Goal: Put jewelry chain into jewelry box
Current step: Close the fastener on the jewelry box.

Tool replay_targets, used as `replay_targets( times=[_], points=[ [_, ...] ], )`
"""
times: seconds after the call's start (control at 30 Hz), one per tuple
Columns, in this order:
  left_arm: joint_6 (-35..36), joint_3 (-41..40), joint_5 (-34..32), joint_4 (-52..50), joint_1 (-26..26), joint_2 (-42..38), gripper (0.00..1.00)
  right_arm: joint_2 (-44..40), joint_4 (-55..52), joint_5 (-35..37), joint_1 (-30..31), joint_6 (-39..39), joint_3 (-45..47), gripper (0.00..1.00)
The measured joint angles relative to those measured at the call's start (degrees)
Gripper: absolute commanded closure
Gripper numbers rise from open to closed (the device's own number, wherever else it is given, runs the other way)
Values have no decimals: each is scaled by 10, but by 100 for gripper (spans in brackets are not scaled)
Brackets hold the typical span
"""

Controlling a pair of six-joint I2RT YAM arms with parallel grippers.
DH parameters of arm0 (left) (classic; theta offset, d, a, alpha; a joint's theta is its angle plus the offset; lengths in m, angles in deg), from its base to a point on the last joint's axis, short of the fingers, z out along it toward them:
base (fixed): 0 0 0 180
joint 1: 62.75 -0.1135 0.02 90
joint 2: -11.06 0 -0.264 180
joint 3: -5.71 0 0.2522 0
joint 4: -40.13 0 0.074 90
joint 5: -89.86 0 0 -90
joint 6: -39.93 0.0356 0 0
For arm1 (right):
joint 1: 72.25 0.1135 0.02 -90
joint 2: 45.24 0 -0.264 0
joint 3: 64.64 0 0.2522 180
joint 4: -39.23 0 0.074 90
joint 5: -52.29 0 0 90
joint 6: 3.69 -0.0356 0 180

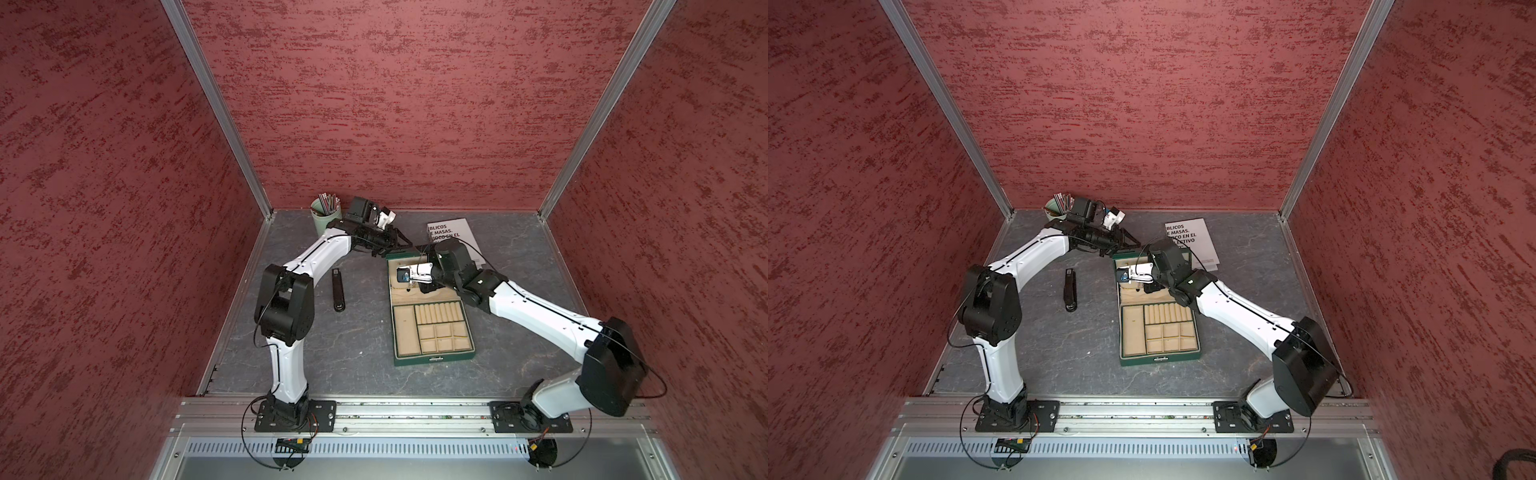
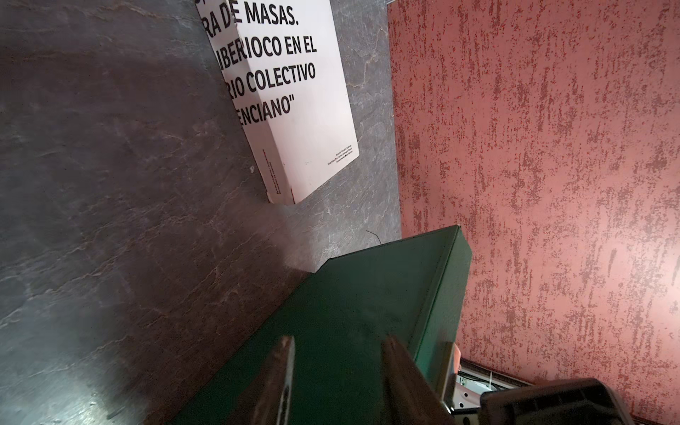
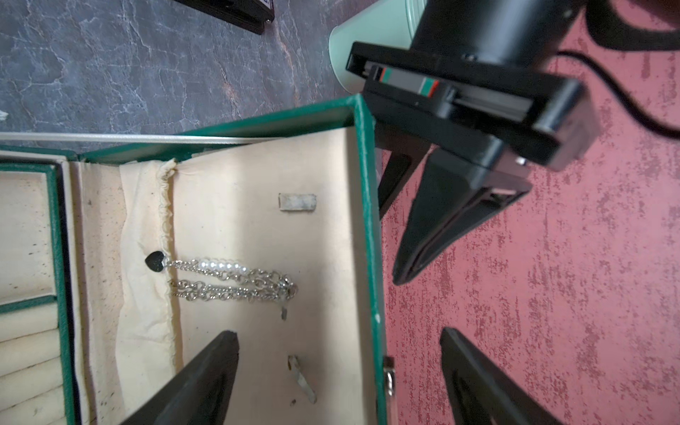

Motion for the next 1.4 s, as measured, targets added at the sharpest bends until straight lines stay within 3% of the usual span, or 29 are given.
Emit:
replay_targets(
  times=[1.4],
  points=[
    [5, 0, 1, -2, 1, -1, 62, 18, 41, 11, 0, 35, 2, 36]
  ],
)
